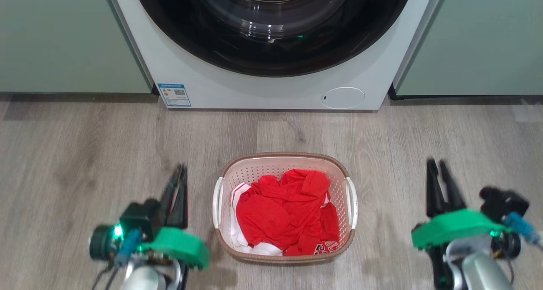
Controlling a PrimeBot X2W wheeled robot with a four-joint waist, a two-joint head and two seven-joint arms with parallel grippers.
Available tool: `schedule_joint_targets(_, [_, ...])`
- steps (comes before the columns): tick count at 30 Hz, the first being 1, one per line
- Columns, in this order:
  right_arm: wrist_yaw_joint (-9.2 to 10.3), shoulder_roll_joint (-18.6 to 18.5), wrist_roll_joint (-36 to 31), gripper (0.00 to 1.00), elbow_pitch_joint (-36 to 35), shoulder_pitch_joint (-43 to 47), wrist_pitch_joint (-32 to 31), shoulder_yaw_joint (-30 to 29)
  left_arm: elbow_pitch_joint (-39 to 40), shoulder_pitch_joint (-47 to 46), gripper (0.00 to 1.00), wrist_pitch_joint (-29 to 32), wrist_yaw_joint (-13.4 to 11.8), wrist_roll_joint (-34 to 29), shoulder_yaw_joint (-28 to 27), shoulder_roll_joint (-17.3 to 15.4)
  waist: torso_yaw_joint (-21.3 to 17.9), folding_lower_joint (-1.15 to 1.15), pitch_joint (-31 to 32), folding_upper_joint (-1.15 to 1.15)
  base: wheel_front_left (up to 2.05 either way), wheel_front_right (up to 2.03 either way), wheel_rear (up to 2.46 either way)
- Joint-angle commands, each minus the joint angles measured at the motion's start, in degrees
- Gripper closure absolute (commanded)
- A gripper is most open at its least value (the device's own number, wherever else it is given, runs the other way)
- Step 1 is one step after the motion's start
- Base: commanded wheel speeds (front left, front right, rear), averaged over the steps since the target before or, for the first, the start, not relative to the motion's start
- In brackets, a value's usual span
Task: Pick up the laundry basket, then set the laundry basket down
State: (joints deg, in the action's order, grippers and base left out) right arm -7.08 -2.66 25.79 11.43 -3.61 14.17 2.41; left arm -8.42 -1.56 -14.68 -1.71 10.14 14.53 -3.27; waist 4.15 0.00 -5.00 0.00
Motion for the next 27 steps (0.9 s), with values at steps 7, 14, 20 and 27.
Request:
schedule_joint_targets(7, [-0.02, -0.1, 3.3, 1.0, 0.9, 0.5, -0.8, -0.1, -0.7, 0.6, 1.0, 0.6, 0.3, 4.1, -0.6, -0.2, -0.2, 0.0, 0.2, 0.0, 0.0, 0.0, 0.0])
schedule_joint_targets(14, [-0.04, -0.3, 7.3, 1.0, 1.0, 0.3, -1.7, -0.3, -1.1, 0.2, 1.0, 1.5, 0.9, 9.1, -1.4, -0.5, -0.4, 0.0, 0.5, 0.0, 0.0, 0.0, 0.0])
schedule_joint_targets(20, [-0.06, -0.5, 10.6, 1.0, 1.1, 0.1, -2.5, -0.6, -1.5, -0.1, 1.0, 2.3, 1.3, 13.3, -2.0, -0.7, -0.6, 0.0, 0.7, 0.0, 0.0, 0.0, 0.0])
schedule_joint_targets(27, [-0.08, -0.7, 14.5, 1.0, 1.2, -0.1, -3.5, -0.9, -1.9, -0.4, 1.0, 3.2, 1.9, 18.1, -2.9, -0.9, -0.9, 0.0, 1.0, 0.0, 0.0, 0.0, 0.0])
